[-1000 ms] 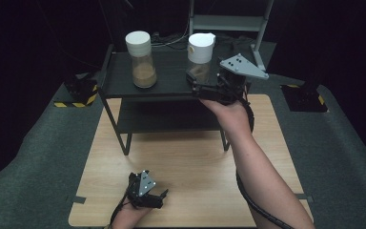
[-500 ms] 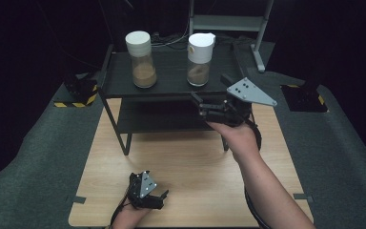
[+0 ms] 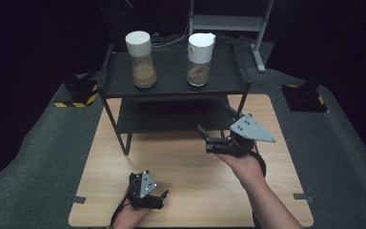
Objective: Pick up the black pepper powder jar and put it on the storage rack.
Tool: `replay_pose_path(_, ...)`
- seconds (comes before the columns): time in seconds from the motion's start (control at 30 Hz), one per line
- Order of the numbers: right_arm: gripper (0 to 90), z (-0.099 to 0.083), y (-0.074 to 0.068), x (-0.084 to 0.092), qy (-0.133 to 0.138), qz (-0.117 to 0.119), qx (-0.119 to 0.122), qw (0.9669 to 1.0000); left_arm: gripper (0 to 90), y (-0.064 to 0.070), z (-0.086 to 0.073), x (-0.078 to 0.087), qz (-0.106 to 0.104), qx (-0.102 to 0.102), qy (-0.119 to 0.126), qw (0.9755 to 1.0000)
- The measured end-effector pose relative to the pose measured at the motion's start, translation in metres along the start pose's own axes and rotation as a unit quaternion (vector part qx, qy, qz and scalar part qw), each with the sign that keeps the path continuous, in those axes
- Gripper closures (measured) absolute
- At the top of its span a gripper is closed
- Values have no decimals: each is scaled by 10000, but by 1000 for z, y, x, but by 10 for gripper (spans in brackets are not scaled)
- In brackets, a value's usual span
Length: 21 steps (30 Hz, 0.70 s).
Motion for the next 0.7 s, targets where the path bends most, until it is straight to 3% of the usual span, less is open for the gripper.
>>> replay_pose_path(0.43, 0, -56, -9, 16, -490, 49, -53, 9988, 13, 1, -1, 1, -12, -69, 23, 10000)
replay_pose_path(0.7, 0, -88, -17, 26, -856, 51, -66, 9963, 13, 1, 0, 0, -11, -71, 10, 10000)
Point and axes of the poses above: each handheld gripper's, and its own axes: x roughly backward along the jaws, z roughly out of its top, y roughly to its right, the point moved 6 cm from there along -x, roughly forward along the jaws, and after that the axes turned 5 degrees about x, right-handed, at the moved point
